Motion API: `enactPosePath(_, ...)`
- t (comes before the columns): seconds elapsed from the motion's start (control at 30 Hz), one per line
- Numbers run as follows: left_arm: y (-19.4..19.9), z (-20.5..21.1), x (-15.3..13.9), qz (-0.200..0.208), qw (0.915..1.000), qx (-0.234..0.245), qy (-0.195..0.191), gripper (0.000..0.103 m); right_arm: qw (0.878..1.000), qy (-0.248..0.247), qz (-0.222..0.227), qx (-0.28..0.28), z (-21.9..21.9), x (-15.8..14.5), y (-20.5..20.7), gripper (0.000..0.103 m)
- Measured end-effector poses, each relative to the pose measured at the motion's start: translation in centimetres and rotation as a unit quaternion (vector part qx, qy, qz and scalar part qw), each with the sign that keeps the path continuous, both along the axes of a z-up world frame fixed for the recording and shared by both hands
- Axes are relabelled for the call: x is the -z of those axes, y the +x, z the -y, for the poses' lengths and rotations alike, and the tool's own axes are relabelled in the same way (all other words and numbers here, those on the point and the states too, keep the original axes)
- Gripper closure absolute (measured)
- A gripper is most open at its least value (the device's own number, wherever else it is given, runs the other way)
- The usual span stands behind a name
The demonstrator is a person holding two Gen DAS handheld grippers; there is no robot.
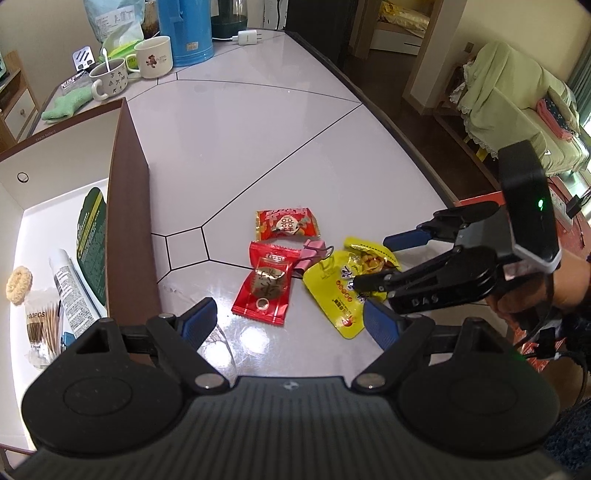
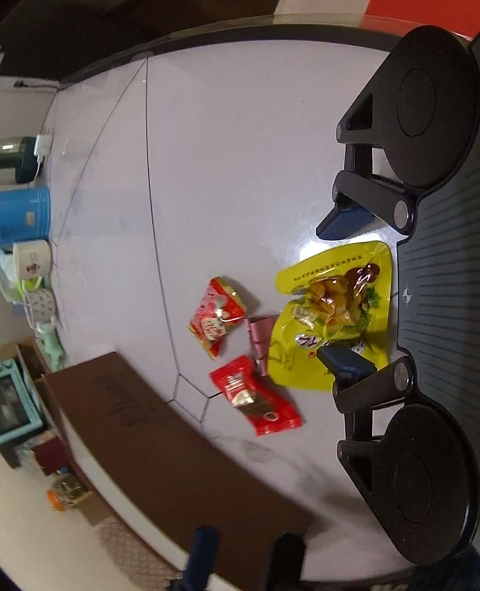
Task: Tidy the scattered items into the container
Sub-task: 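Grasp the yellow snack bag with the right tool, then grasp the red candy packet with the left tool while the right lifts the yellow bag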
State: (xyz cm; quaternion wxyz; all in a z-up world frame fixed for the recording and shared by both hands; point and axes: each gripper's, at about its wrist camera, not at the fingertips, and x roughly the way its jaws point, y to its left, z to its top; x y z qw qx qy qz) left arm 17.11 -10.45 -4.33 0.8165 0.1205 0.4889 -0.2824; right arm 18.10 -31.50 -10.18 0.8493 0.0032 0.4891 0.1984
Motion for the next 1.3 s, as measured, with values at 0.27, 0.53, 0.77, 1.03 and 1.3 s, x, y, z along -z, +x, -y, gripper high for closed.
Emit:
enactPosePath(0.27, 0.5, -0.2, 0.2, 0.002, 1.0, -0.005, 0.006, 0.02, 0.997, -0.045, 0.032, -0.044, -1.5, 0.5, -1.2, 0.045)
enactPosePath(0.53, 0.5, 0.5, 0.6, 0.011, 0.9998, 0.01, 0.01, 0.022, 1.0, -0.023, 0.003, -0.001, 0.8, -0.1, -3.5, 0.06)
enactPosePath(0.77, 1.1, 3.1, 3.0, 0.027, 0.9971, 0.049, 0.051, 0.037, 0.995, 0.038, -0.019, 0.088, 4.5, -1.2, -5.3, 0.06)
enactPosePath(1.03, 4.3, 5.0, 7.2, -0.004, 0.9925, 0.063, 0.105, 0.044, 0.987, 0.084, -0.015, 0.137, 6.2, -2.2, -5.2, 0.06)
enactPosePath(1.3, 6.0, 5.2, 9.3, -0.028, 0.9912, 0.056, 0.117, 0.044, 0.981, 0.108, -0.02, 0.158, 6.6, -2.4, -4.7, 0.06)
